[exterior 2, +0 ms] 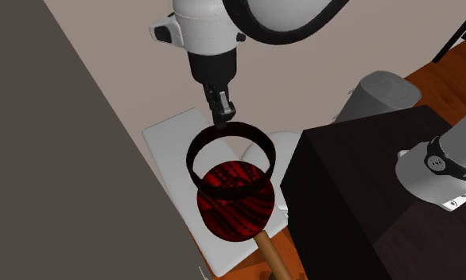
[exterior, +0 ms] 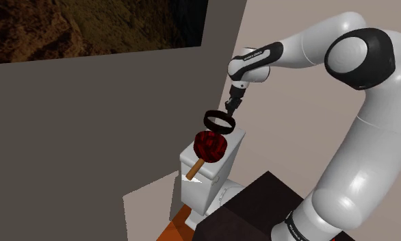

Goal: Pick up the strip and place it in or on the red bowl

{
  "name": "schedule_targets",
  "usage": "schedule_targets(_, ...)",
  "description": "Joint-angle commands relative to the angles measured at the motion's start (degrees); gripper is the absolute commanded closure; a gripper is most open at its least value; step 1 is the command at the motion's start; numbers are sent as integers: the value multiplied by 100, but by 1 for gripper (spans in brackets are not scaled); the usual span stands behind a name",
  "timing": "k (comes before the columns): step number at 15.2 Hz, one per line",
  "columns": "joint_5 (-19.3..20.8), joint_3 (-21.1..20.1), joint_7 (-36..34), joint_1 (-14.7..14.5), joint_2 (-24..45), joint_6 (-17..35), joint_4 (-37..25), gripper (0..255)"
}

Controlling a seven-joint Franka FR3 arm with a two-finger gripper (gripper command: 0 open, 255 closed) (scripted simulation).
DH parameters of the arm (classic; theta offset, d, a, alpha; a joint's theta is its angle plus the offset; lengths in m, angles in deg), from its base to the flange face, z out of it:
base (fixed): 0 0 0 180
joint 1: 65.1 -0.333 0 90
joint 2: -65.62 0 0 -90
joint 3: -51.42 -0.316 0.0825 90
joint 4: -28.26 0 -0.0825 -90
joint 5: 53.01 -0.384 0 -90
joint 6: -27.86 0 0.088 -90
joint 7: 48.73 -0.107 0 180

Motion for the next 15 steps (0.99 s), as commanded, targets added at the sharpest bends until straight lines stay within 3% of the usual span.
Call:
schedule_targets(1, 70, -103, -313, -172, -205, 63, 243, 255)
schedule_targets(15, -202, -166, -101, -125, 425, 1035, 615, 255)
